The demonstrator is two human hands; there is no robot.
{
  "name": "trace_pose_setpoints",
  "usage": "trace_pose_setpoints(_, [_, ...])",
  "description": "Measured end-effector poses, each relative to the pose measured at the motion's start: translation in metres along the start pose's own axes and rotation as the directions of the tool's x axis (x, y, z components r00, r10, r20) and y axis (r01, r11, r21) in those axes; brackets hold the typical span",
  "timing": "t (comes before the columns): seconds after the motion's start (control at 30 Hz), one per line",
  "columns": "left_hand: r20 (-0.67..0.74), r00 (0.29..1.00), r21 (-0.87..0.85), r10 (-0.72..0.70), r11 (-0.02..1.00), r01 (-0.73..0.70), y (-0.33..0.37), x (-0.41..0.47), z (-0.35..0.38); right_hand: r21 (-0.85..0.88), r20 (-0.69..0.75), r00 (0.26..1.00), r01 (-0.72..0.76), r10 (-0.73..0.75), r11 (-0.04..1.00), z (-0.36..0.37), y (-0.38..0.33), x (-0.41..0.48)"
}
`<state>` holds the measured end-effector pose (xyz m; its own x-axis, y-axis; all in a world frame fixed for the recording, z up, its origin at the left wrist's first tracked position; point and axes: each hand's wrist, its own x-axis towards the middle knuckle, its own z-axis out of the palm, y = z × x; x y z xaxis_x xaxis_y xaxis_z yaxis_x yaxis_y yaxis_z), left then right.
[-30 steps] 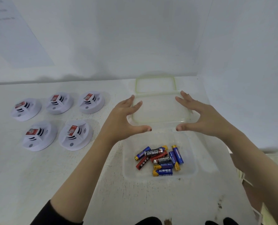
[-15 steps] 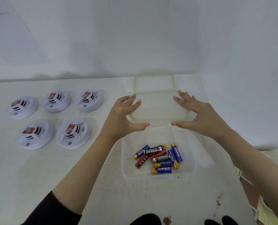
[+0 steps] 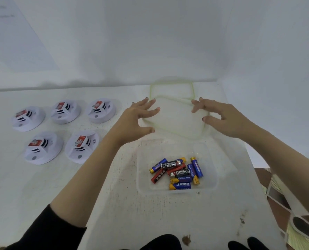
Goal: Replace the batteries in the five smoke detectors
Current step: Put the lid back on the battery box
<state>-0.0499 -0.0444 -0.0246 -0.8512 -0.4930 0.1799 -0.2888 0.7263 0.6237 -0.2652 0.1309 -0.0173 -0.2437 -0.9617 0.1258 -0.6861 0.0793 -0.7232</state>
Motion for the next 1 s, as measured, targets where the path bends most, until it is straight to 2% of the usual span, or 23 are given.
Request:
trace_pose_setpoints(0.1, [-0.197, 0.980, 0.105, 0.021, 0.995, -0.001, 0.001, 0.002, 0.003, -0.083, 0.094, 0.996, 0.002, 0.006, 0.997, -0.002, -0.003, -0.002])
trace_pose_setpoints(0.17, [-0.260, 0.966, 0.121, 0.016, 0.993, 0.016, 0.004, 0.000, 0.007, -0.107, 0.135, 0.991, 0.016, -0.001, 0.994, -0.001, -0.004, -0.006])
trace_pose_setpoints(0.27, [-0.194, 0.981, 0.079, -0.031, 0.996, 0.047, 0.010, -0.002, 0.011, -0.196, 0.116, 0.993, 0.047, -0.024, 0.979, 0.004, -0.007, -0.011])
trace_pose_setpoints(0.4, [-0.057, 0.996, 0.068, -0.066, 0.995, 0.070, 0.023, -0.008, 0.017, -0.302, -0.048, 0.999, -0.004, -0.011, 0.953, 0.016, -0.014, -0.016])
trace_pose_setpoints(0.47, [-0.009, 0.997, 0.074, -0.076, 0.994, 0.076, 0.028, -0.008, 0.018, -0.342, -0.081, 0.997, -0.021, -0.007, 0.939, 0.022, -0.018, -0.017])
trace_pose_setpoints(0.6, [0.106, 0.989, 0.108, -0.106, 0.990, 0.095, 0.032, -0.005, 0.014, -0.352, -0.014, 0.999, 0.040, -0.048, 0.935, 0.019, -0.020, -0.010])
trace_pose_setpoints(0.73, [0.126, 0.986, 0.151, -0.107, 0.985, 0.087, 0.034, -0.004, 0.014, -0.355, 0.133, 0.987, 0.133, -0.090, 0.925, 0.020, -0.014, -0.002])
trace_pose_setpoints(0.9, [0.138, 0.984, 0.275, -0.110, 0.959, 0.069, 0.039, -0.001, 0.013, -0.428, 0.125, 0.982, 0.181, -0.140, 0.886, 0.025, -0.007, -0.002])
trace_pose_setpoints(1.0, [0.128, 0.987, 0.348, -0.096, 0.936, 0.046, 0.041, 0.001, 0.012, -0.525, 0.096, 0.968, 0.246, -0.231, 0.815, 0.029, -0.002, -0.001])
